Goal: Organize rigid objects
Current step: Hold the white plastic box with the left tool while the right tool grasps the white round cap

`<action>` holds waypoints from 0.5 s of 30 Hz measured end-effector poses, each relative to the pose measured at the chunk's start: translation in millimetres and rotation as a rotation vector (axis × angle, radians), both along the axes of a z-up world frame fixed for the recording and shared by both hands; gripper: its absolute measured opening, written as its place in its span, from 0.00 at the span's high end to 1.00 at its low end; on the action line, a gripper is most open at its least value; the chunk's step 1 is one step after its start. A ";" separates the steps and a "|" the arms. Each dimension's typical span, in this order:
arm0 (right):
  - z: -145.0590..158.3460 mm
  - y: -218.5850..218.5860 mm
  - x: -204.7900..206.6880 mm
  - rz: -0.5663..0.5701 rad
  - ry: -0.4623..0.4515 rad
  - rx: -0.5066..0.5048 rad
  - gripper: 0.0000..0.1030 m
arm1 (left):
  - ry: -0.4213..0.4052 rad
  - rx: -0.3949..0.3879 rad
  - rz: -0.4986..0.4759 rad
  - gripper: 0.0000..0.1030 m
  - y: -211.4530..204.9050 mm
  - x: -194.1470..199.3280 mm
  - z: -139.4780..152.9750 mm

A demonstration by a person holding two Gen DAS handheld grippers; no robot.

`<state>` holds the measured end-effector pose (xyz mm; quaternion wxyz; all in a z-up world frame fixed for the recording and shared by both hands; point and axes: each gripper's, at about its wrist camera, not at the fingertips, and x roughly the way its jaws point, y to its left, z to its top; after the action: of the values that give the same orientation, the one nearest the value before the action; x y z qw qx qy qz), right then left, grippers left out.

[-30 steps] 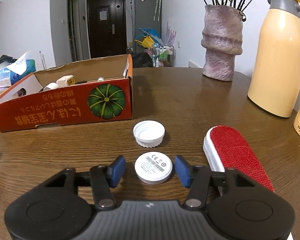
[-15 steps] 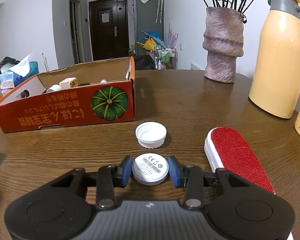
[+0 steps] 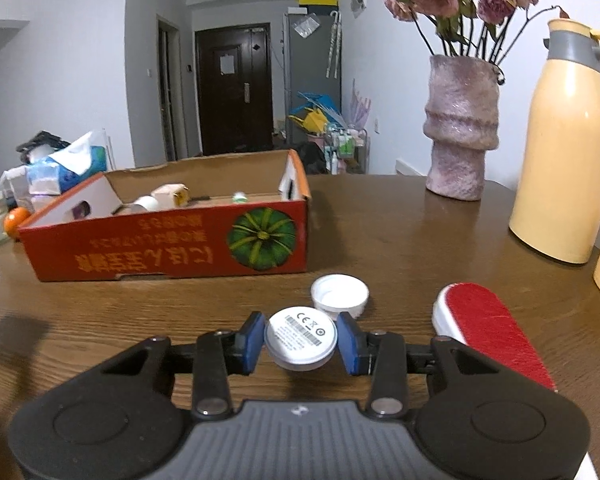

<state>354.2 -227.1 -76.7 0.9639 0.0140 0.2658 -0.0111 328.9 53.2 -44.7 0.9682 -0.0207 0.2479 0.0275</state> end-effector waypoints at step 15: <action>17.7 36.8 -13.9 0.090 -0.053 0.047 0.63 | -0.010 -0.025 -0.017 0.20 -22.8 -1.9 9.3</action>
<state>340.2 -190.2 -59.0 0.9695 0.0250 0.2406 0.0390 327.0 30.4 -35.5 0.9693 -0.0305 0.2435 0.0159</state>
